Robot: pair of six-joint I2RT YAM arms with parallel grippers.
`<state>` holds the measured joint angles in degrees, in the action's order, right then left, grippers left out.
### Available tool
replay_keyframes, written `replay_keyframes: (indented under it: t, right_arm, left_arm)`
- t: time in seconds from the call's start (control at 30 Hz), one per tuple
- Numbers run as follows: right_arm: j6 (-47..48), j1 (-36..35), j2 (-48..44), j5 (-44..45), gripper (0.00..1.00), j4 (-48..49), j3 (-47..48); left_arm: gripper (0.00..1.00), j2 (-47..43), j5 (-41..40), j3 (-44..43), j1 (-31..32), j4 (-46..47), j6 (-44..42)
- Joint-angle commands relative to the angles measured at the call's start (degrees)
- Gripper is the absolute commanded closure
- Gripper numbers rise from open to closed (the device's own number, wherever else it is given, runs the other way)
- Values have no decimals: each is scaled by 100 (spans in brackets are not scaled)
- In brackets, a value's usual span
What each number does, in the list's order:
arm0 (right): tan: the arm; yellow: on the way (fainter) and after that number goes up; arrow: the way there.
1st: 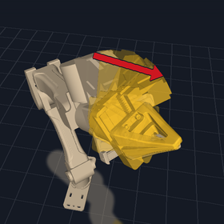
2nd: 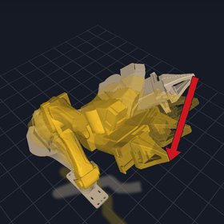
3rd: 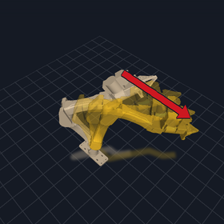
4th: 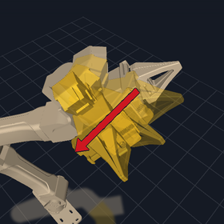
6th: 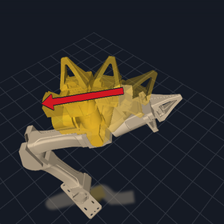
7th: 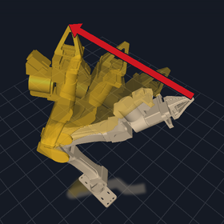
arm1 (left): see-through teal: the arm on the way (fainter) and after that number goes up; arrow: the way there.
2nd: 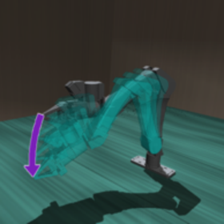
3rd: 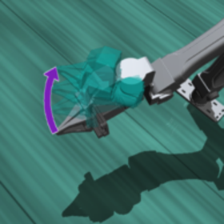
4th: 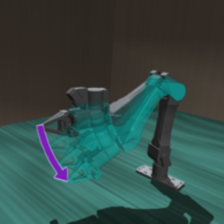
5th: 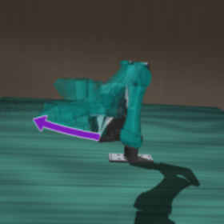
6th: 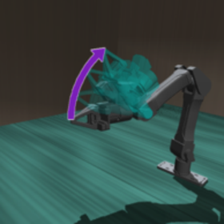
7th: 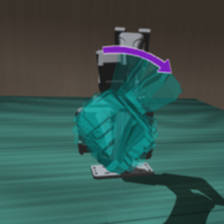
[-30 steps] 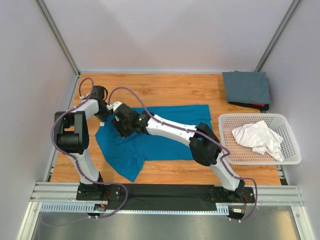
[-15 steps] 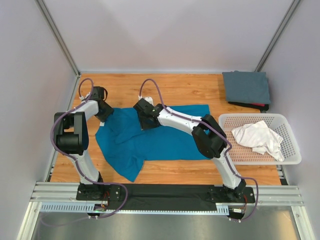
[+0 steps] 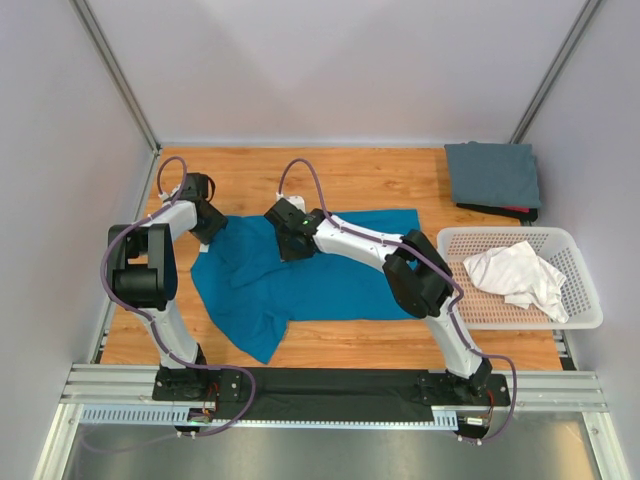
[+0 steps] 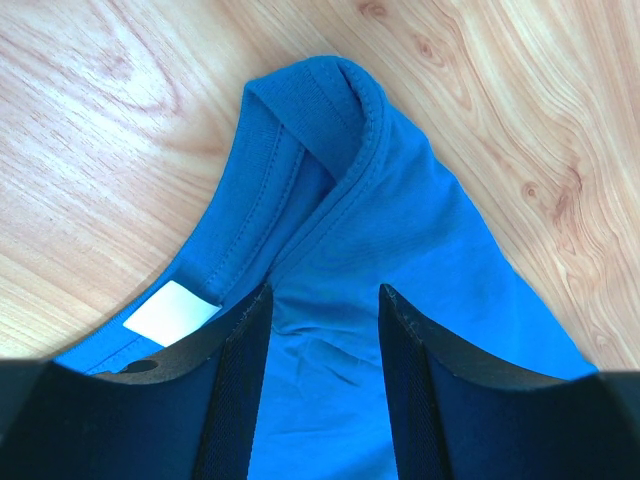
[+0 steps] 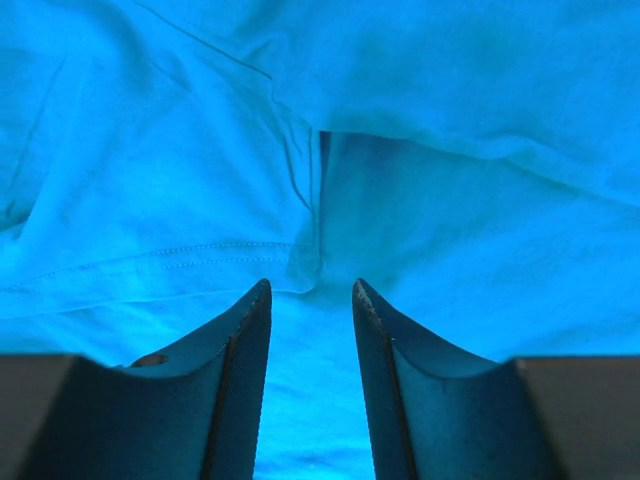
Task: Fold and stack the t-shirts
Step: Fold the tshirt
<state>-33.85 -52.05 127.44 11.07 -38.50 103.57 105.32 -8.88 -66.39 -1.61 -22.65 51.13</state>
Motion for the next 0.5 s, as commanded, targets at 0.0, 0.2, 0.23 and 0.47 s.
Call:
replay_keyframes:
  t: [0.0, 0.2, 0.23, 0.47]
  right_arm:
    - [-175, -7, 88, -175, 61, 115, 207]
    - [-175, -7, 273, -246, 61, -8, 357]
    - [-175, -7, 299, -263, 61, 0, 383]
    - [-166, 2, 405, -307, 67, -8, 498]
  left_arm:
    - [46, -11, -25, 109, -41, 33, 46]
    - [46, -2, -34, 118, -41, 51, 46]
    - [46, -2, -26, 126, -41, 51, 54]
    - [46, 41, -26, 118, -42, 51, 63]
